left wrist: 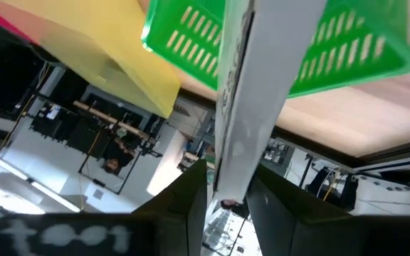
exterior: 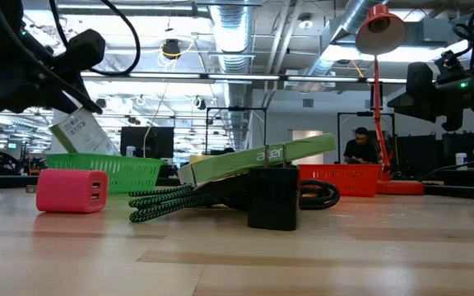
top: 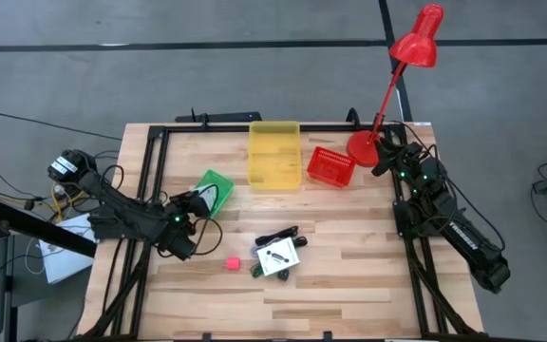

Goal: Pick and place items into bin
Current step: Put the left white box into the green basket, then put the white box into the green basket

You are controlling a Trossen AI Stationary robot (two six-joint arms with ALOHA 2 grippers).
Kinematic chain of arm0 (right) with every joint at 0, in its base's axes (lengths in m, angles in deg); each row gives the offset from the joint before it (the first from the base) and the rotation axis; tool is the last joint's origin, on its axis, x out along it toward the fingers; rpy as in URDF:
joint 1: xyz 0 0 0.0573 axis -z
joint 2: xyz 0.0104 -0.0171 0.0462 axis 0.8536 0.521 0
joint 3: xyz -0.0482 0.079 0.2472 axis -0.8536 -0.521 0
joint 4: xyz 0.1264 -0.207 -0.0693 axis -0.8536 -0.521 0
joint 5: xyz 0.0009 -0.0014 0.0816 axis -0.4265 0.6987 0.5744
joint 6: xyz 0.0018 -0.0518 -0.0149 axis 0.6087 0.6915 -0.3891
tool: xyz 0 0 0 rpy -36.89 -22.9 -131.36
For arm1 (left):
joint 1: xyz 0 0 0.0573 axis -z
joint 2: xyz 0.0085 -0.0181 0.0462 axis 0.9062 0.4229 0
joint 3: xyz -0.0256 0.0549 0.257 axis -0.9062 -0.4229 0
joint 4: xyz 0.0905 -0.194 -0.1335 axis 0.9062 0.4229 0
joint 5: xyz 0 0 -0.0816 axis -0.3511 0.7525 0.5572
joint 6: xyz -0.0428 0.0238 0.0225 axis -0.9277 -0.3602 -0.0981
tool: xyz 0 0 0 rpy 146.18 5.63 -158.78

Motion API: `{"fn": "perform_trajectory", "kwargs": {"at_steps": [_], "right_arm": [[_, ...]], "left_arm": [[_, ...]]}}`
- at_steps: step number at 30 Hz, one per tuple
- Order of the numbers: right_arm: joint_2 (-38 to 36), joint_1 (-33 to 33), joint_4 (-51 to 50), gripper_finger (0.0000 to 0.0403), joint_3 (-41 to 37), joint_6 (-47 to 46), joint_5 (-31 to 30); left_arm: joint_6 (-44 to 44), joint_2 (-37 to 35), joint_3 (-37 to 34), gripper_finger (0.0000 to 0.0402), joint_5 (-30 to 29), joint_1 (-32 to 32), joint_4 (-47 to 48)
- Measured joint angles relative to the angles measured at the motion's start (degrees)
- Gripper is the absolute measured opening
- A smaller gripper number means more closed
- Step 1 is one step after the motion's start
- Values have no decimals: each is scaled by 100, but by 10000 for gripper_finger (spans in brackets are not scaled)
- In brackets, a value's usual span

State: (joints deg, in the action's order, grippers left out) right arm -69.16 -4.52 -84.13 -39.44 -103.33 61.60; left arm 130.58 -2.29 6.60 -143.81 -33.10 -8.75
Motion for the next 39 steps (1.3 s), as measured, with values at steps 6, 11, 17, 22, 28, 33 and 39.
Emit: {"fn": "perform_trajectory", "kwargs": {"at_steps": [6,11,17,22,28,33,39], "right_arm": [[0,0,-1,121,2,-1,-1],[-1,0,-2,121,2,-1,-1],[-1,0,-1,121,2,-1,-1],[0,0,-1,121,0,-1,-2],[-1,1,-2,121,1,-1,-1],[0,0,-2,121,2,-1,0],[0,0,-1,121,0,-1,-1]], "left_arm": [[-90,0,0,103,-307,-1,4],[-262,0,0,121,-378,-1,65],[-459,0,0,139,-762,-1,334],[-1047,0,0,146,-1094,-1,930],[-1829,2,0,146,-1389,-1,1382],[-2284,2,0,146,-1403,-1,1387],[-3170,2,172,147,-1318,-1,1382]]}}
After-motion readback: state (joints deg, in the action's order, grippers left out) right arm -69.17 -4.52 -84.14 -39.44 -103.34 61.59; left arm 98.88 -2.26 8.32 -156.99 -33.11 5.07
